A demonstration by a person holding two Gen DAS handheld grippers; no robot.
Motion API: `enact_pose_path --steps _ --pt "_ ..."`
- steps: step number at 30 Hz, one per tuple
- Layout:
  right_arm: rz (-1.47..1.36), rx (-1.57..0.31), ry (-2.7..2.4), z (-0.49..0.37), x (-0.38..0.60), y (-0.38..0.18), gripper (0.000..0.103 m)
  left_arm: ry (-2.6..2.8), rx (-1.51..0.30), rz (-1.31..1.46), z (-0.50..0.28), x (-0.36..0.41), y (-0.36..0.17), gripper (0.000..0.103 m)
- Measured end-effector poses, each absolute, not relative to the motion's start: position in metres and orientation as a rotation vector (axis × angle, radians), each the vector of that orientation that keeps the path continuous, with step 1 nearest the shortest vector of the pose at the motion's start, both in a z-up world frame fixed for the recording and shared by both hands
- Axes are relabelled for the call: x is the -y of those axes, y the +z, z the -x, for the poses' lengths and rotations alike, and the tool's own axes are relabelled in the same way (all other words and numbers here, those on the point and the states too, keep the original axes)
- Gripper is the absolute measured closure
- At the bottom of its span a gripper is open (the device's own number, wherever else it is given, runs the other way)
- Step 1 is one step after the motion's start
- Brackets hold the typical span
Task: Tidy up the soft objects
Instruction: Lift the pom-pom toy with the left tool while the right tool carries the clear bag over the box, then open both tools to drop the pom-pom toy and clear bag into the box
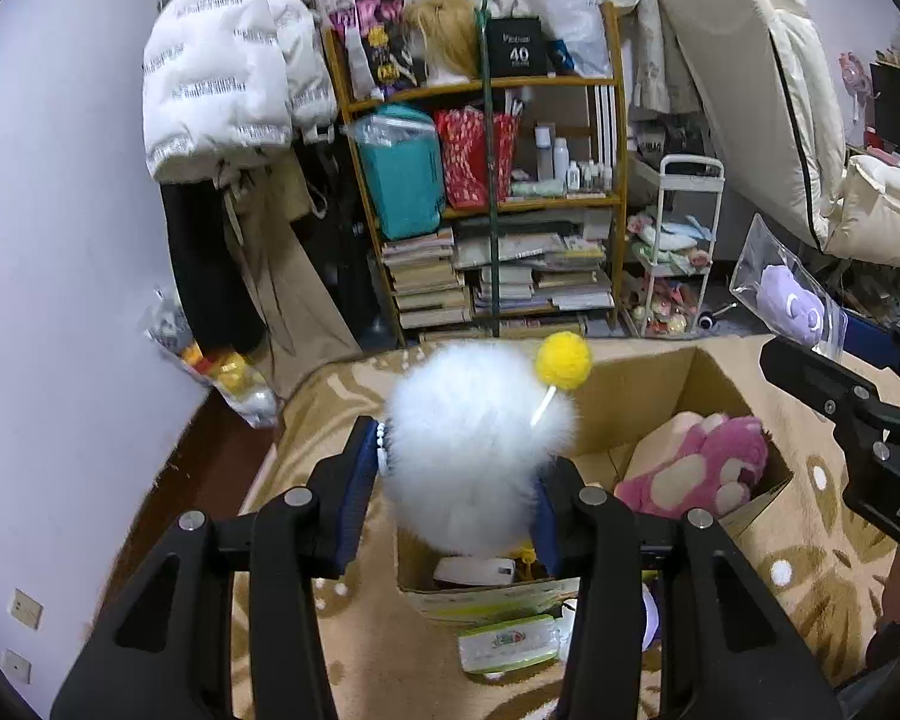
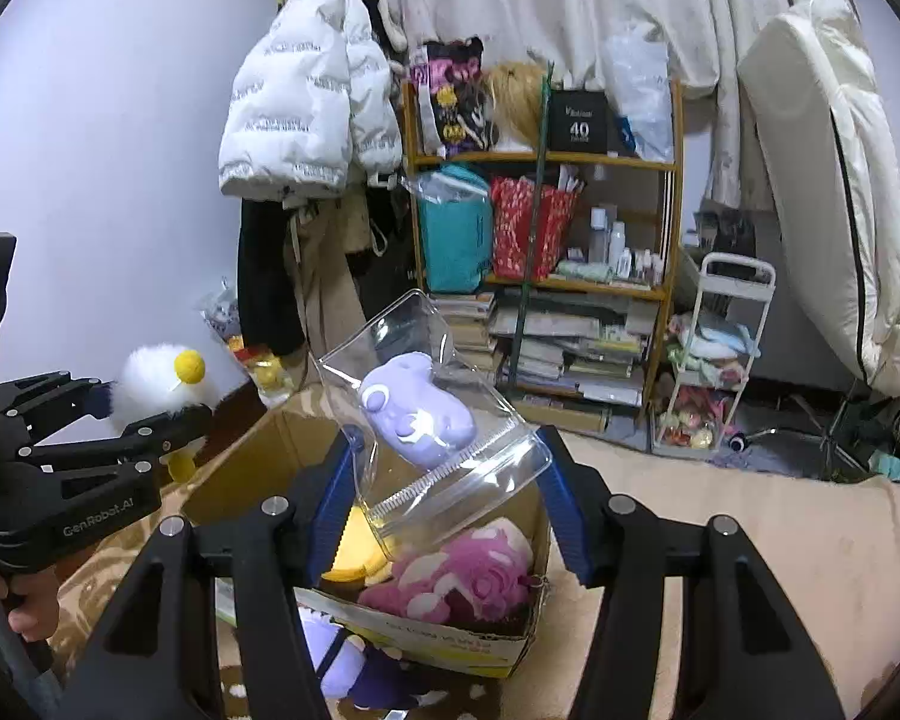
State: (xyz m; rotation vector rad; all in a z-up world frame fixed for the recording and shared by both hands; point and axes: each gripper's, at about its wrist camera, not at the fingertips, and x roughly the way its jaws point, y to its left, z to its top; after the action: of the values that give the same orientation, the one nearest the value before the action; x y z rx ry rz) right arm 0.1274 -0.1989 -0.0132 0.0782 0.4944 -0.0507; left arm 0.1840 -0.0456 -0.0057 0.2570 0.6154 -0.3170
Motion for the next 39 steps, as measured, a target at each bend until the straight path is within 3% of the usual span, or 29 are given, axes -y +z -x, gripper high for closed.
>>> enact_pose_path --steps 25,39 --pt "-0.126 -0.637 -0.038 -0.149 0.201 -0.064 0.040 -0.304 -0.712 -0.303 -0.196 0.055 -0.049 0.055" --pt "-0.123 -0.650 -0.035 -0.141 0.199 -0.065 0.040 -0.274 -0.694 -0.330 -0.193 0.052 -0.045 0.030"
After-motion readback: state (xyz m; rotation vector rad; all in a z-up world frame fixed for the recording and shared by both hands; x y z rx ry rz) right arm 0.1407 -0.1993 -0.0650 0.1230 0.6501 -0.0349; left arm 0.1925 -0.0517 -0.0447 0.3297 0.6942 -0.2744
